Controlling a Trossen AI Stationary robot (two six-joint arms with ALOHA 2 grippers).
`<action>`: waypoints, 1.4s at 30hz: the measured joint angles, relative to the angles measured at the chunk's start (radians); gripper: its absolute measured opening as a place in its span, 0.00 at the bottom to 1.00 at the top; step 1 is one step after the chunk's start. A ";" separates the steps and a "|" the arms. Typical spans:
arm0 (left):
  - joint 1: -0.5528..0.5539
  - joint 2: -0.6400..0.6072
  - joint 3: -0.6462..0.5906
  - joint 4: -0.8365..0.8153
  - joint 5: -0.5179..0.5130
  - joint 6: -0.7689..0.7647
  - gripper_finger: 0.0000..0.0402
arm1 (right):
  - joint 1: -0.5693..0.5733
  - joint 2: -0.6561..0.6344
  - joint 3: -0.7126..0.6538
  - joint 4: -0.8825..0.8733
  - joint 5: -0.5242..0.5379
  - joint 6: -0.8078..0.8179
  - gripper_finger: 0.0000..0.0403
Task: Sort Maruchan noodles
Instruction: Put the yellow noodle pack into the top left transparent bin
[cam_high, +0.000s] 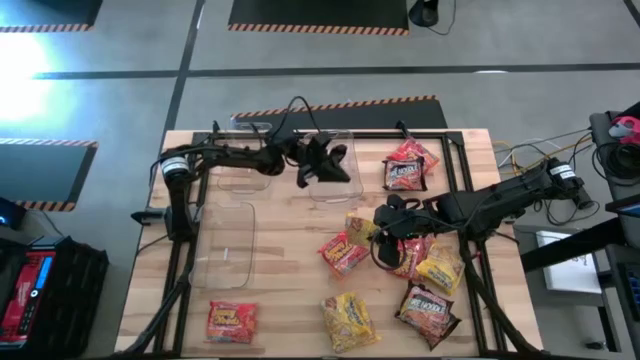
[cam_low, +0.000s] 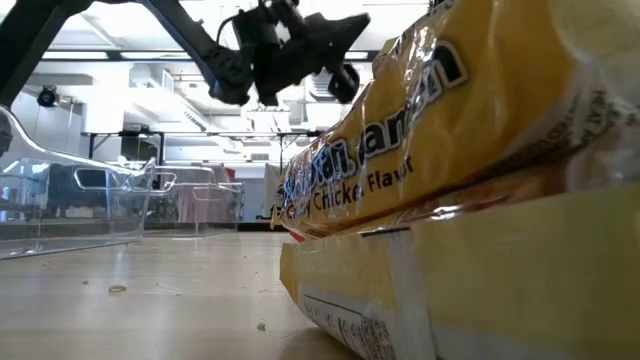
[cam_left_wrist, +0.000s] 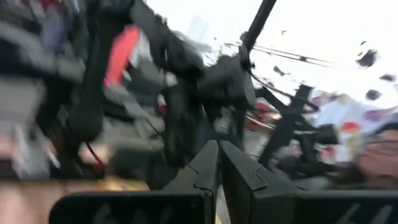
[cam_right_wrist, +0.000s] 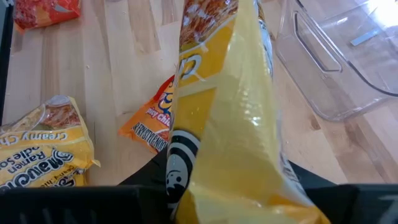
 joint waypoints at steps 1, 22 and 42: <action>0.000 0.000 0.017 -0.008 -0.018 0.051 0.00 | 0.000 0.000 0.000 0.000 0.000 0.000 0.28; 0.047 -0.065 0.311 -1.381 -0.438 0.822 0.00 | 0.000 0.000 -0.001 -0.054 0.000 -0.016 0.29; -0.041 -0.502 -0.395 -1.033 -0.549 0.384 0.00 | 0.000 0.000 -0.001 -0.001 0.001 -0.067 0.30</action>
